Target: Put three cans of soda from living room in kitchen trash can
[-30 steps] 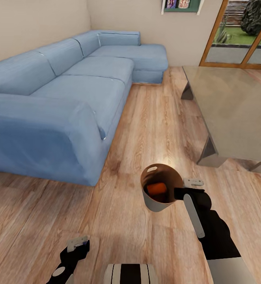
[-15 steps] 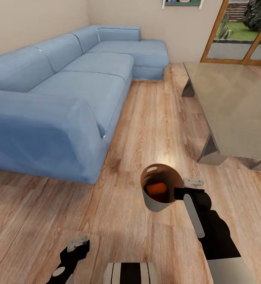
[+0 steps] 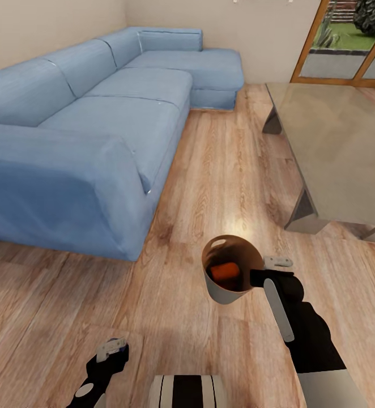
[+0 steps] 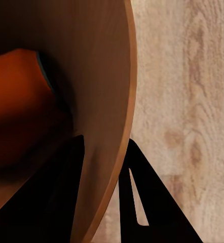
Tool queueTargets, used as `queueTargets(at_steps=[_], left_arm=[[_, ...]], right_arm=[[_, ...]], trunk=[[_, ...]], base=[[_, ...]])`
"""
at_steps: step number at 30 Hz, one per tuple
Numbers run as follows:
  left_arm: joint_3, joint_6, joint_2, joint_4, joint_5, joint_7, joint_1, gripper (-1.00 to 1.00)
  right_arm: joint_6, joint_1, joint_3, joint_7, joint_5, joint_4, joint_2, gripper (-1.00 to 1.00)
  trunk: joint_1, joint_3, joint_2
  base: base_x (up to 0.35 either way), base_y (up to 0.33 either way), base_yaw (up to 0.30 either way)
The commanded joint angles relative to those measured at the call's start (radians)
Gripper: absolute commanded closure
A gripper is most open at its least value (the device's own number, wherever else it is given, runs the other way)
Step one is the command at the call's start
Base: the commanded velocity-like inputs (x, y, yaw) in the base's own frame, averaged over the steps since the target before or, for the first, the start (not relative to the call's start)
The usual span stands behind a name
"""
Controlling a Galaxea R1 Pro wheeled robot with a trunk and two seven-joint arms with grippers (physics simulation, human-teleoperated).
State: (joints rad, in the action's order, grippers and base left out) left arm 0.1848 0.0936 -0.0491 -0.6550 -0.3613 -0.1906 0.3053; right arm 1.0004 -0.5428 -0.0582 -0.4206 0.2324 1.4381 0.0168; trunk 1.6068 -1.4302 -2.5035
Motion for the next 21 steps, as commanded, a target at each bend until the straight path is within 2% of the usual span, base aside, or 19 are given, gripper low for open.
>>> queueTargets(at_steps=[1,21], left_arm=[[0.0,0.0,0.0,0.0,0.0,0.0,0.0,-1.0],[-0.001,0.0,0.0,-0.002,0.0,-0.001,0.0,-1.0]], right_arm=[[-0.002,0.0,0.0,0.002,0.004,0.0,0.0,1.0],[-0.002,0.0,0.0,0.002,0.004,0.0,0.0,1.0]], trunk=[[0.0,0.0,0.0],[0.0,0.0,0.0]], base=[[0.0,0.0,0.0],[0.005,0.0,0.0]])
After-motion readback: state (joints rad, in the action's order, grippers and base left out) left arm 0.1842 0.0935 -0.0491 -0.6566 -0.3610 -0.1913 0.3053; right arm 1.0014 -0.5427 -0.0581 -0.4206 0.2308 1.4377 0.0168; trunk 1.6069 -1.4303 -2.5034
